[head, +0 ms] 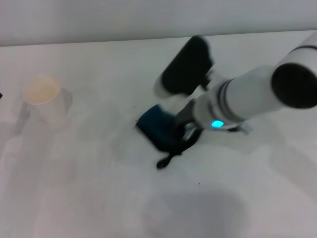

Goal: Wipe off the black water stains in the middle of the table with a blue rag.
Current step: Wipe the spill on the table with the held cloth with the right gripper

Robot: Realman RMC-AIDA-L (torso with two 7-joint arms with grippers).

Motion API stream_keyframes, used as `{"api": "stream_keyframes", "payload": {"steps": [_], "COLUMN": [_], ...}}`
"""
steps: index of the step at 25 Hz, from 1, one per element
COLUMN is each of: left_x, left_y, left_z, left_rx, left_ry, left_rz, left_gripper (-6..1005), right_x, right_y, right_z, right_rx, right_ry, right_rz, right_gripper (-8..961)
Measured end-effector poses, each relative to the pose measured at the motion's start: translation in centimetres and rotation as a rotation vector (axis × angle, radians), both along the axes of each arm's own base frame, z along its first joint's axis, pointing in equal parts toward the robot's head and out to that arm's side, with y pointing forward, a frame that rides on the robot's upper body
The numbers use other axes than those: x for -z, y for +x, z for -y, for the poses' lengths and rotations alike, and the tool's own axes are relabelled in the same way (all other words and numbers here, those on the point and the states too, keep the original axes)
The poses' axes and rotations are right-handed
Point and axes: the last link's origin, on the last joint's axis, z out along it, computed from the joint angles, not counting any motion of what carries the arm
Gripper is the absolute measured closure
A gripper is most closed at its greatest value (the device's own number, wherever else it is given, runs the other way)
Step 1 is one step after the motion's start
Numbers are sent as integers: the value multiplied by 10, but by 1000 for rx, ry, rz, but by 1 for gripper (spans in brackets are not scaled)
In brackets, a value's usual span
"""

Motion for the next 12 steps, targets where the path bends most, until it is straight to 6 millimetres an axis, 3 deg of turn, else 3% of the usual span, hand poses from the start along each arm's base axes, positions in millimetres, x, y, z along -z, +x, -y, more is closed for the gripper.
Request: {"api": "stream_keyframes", "payload": {"steps": [8, 12], "left_x": [0, 1], "left_y": [1, 2], "left_z": [-2, -2], "left_rx": [4, 7], "left_ry": [0, -2], "left_rz": [-1, -1], "left_gripper": [112, 112], "right_x": [44, 50], "right_y": [-38, -43], "right_z": [38, 35], "right_rx": [-134, -178], "right_ry": [-190, -149], "right_rz": [-61, -118], "right_gripper": [868, 865]}}
